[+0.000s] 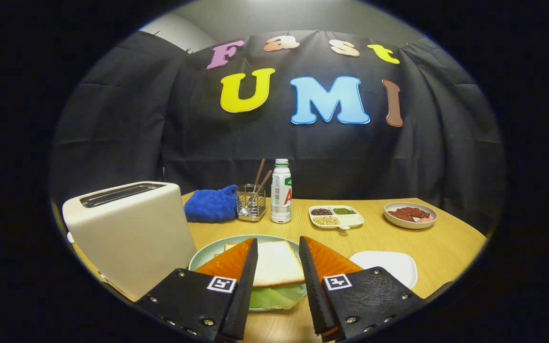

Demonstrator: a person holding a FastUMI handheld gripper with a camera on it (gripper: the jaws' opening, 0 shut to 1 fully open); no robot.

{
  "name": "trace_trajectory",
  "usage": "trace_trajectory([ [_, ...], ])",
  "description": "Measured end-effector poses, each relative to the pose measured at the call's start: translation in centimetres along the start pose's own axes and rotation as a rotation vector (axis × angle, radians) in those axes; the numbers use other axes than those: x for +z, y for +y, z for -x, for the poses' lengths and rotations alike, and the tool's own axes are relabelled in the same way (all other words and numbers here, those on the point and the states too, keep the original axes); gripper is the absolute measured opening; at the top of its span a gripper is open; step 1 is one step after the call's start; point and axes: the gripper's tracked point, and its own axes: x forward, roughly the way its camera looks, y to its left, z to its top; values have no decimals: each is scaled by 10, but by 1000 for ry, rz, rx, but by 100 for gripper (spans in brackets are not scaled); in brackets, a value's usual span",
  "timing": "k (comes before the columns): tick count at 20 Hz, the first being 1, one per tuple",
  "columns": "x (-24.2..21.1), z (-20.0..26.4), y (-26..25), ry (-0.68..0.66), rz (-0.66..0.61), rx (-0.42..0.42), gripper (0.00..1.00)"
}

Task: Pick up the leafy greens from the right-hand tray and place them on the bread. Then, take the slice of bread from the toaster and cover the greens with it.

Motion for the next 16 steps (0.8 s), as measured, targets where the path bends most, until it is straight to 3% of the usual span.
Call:
trace_trajectory([
  [16, 36, 30, -91, -79, -1, -60, 52],
])
